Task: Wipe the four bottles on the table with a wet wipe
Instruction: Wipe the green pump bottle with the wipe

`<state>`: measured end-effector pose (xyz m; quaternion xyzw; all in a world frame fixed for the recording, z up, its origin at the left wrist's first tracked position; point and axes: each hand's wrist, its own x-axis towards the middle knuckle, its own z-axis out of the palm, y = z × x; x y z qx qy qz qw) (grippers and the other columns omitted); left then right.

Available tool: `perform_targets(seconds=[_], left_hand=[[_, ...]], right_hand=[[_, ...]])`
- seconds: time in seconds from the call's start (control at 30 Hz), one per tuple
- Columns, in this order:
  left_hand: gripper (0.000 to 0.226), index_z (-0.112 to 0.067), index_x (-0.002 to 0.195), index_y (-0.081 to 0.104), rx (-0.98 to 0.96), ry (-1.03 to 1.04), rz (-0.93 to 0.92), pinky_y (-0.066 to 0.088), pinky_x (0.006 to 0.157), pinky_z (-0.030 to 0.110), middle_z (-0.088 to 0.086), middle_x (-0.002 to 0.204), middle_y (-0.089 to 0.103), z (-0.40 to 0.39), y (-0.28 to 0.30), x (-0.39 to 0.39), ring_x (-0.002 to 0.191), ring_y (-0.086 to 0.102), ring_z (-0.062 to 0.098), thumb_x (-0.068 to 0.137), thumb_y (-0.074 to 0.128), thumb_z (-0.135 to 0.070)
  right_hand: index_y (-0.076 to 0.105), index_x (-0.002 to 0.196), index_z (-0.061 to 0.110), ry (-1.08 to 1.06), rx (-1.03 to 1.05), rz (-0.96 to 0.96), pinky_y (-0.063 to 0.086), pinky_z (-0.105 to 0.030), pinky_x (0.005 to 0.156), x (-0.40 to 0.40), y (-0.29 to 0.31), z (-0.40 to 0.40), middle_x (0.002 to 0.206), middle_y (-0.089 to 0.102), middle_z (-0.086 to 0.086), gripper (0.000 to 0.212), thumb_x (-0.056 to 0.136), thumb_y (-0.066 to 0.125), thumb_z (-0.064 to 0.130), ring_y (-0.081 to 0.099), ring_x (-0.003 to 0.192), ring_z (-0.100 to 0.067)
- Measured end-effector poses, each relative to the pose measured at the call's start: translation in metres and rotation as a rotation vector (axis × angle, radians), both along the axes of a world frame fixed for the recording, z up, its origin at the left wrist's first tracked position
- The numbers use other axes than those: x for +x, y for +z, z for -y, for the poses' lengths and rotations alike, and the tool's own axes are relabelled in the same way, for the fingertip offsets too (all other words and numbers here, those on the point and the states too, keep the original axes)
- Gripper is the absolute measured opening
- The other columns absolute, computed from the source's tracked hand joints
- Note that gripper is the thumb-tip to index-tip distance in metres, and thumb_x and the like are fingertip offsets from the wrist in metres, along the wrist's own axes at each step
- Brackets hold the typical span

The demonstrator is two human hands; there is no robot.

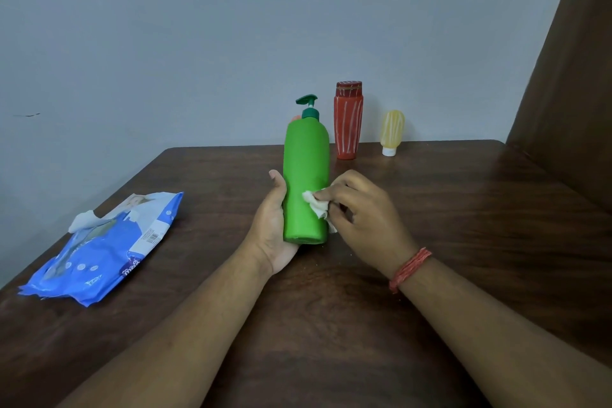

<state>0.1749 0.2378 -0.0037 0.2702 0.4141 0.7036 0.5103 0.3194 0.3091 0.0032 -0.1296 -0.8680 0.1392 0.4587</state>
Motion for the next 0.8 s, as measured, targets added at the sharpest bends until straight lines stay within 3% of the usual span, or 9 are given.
perform_targets(seconds=[0.13,0.27,0.37,0.5,0.63,0.67,0.8], left_hand=[[0.081,-0.010,0.127,0.064,0.003,0.013,0.024,0.056,0.090,0.043,0.016,0.121,0.071,0.000,-0.001,0.000,0.105,0.071,0.028,0.096,0.021,-0.071],[0.083,-0.009,0.121,0.067,0.001,0.027,0.021,0.061,0.081,0.041,0.017,0.114,0.072,-0.001,0.000,-0.001,0.101,0.072,0.029,0.095,0.020,-0.073],[0.082,-0.011,0.128,0.064,-0.003,-0.009,-0.021,0.058,0.085,0.041,0.017,0.123,0.070,-0.001,0.000,0.001,0.106,0.071,0.029,0.096,0.017,-0.071],[0.078,-0.014,0.125,0.066,-0.025,-0.060,-0.086,0.056,0.076,0.042,0.017,0.111,0.072,-0.002,0.000,0.008,0.087,0.070,0.029,0.096,0.019,-0.070],[0.077,-0.014,0.128,0.065,-0.006,-0.061,-0.067,0.051,0.098,0.047,0.017,0.127,0.068,0.001,0.001,0.006,0.113,0.067,0.032,0.098,0.018,-0.068],[0.077,-0.014,0.127,0.065,0.001,-0.066,-0.069,0.052,0.097,0.047,0.017,0.125,0.069,0.002,0.002,0.005,0.111,0.068,0.032,0.098,0.017,-0.068],[0.079,-0.012,0.119,0.068,0.001,-0.147,-0.119,0.056,0.069,0.042,0.019,0.101,0.072,0.003,0.002,0.008,0.079,0.068,0.032,0.095,0.020,-0.070]], right_hand=[[0.075,0.103,0.011,0.111,0.013,0.055,0.040,-0.013,0.066,0.001,0.000,0.002,0.095,0.057,0.002,0.022,0.088,0.065,0.000,0.054,0.075,-0.006],[0.076,0.104,0.011,0.181,0.062,0.107,0.049,-0.025,0.066,0.002,0.002,0.005,0.094,0.058,0.000,0.022,0.088,0.063,0.003,0.058,0.078,-0.012],[0.075,0.104,0.010,0.042,0.032,0.017,0.042,-0.015,0.068,0.001,0.001,-0.001,0.095,0.057,0.001,0.022,0.088,0.064,0.000,0.054,0.078,-0.007],[0.074,0.101,0.005,-0.067,-0.027,-0.139,0.038,-0.009,0.072,0.002,0.002,-0.006,0.094,0.058,-0.001,0.023,0.085,0.064,-0.007,0.054,0.081,-0.006],[0.075,0.101,0.009,0.067,0.008,-0.019,0.037,-0.011,0.065,0.004,0.003,-0.002,0.093,0.056,0.001,0.018,0.088,0.066,-0.001,0.054,0.072,-0.008],[0.075,0.101,0.009,0.068,0.030,-0.009,0.038,-0.012,0.065,0.004,0.003,-0.002,0.093,0.056,0.001,0.018,0.089,0.066,0.000,0.054,0.072,-0.009],[0.074,0.100,0.006,-0.059,-0.005,-0.200,0.046,-0.017,0.072,0.005,0.006,-0.017,0.094,0.059,-0.004,0.023,0.084,0.064,-0.008,0.056,0.083,-0.010]])
